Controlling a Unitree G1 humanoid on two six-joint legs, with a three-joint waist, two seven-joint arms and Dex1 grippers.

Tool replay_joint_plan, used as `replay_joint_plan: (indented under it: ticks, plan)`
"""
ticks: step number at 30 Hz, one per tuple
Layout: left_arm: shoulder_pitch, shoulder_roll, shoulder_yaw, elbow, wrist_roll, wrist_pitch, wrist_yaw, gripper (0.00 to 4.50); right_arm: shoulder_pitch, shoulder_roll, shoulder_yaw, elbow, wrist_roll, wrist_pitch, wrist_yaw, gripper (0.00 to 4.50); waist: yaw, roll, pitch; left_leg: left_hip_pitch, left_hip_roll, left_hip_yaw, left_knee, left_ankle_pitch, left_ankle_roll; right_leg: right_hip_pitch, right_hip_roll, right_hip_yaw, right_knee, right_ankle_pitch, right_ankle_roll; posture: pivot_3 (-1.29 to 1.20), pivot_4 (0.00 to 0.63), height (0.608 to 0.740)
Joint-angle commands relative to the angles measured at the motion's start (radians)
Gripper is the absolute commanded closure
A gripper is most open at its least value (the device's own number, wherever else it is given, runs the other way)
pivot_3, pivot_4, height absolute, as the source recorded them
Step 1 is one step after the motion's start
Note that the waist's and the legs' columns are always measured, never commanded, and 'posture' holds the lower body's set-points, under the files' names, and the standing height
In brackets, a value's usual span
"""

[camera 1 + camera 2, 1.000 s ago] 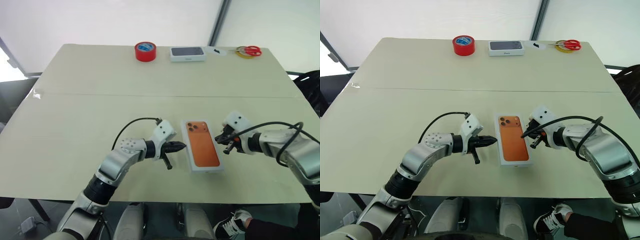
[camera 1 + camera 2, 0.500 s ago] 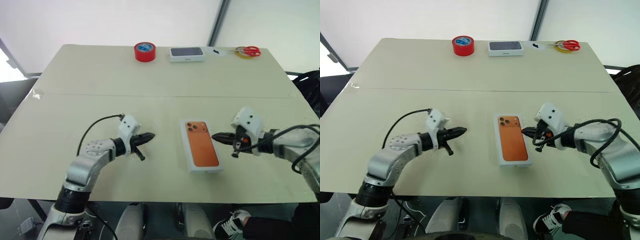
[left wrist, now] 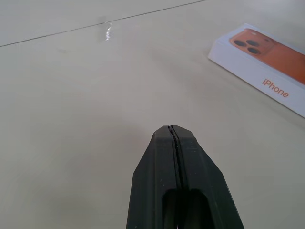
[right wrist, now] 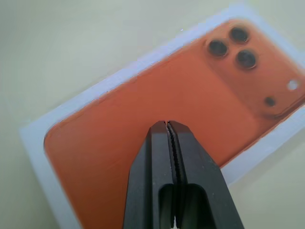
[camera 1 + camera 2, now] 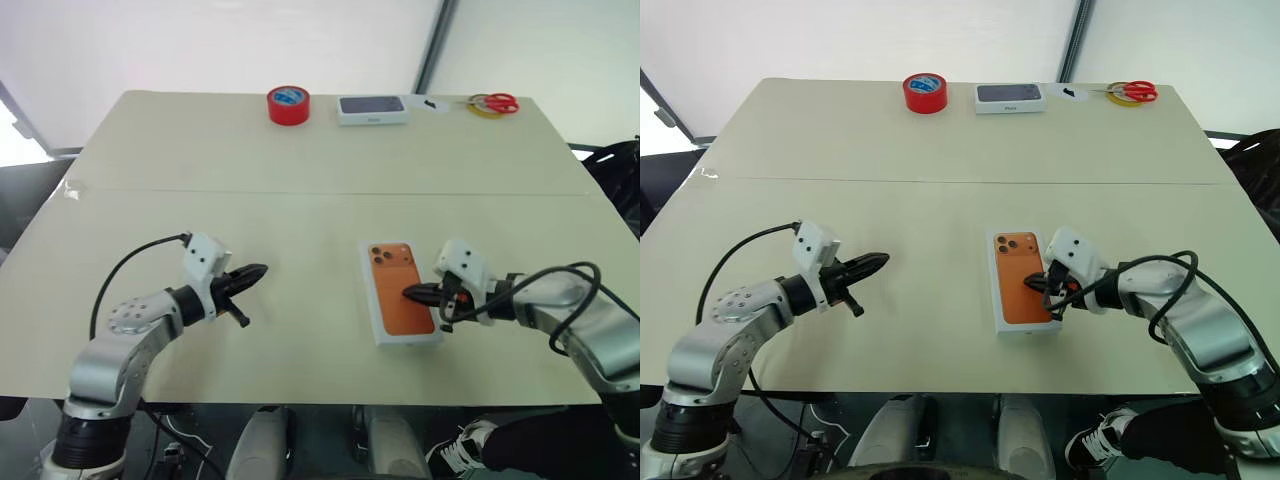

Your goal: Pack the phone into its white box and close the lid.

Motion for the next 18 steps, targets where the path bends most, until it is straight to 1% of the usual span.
replay_joint_plan:
  ticks: [1,4,9,14,18]
  plan:
    - [0.042,0.030,0.121,-0.038,-0.046,-0.030,-0.003,4.50,-0.068,0.070,-0.085,0.062,0.011,-0.044,-0.063,4.46,0.001,0.000,0.000,0.000,0.000,0.000,0.000,0.000,0.000,0.000,0.000,0.000,0.000,0.000,0.000,0.00,0.150,0.738]
    - [0.093,0.060,0.211,-0.043,-0.076,-0.032,-0.008,4.50,-0.129,0.142,-0.094,0.157,-0.024,-0.090,-0.116,4.46,0.001,0.000,0.000,0.000,0.000,0.000,0.000,0.000,0.000,0.000,0.000,0.000,0.000,0.000,0.000,0.00,0.150,0.738]
    - [0.146,0.086,0.336,-0.062,-0.122,-0.017,0.018,4.50,-0.191,0.215,-0.101,0.258,-0.019,-0.149,-0.114,4.46,0.002,0.000,0.000,0.000,0.000,0.000,-0.001,0.000,0.000,0.000,0.000,0.000,0.000,0.000,0.000,0.00,0.150,0.738]
    - [0.220,0.080,0.395,-0.107,-0.155,-0.008,0.041,4.50,-0.195,0.231,-0.103,0.290,-0.011,-0.174,-0.076,4.46,0.001,0.000,0.000,0.000,0.000,0.000,-0.001,0.000,0.000,0.000,0.000,0.000,0.000,0.000,0.000,0.00,0.150,0.738]
    - [0.243,0.078,0.393,-0.111,-0.161,-0.010,0.066,4.50,-0.197,0.232,-0.102,0.292,-0.010,-0.179,-0.062,4.46,0.002,0.000,0.000,0.000,0.000,0.000,-0.001,0.000,0.000,0.000,0.000,0.000,0.000,0.000,-0.001,0.00,0.150,0.738]
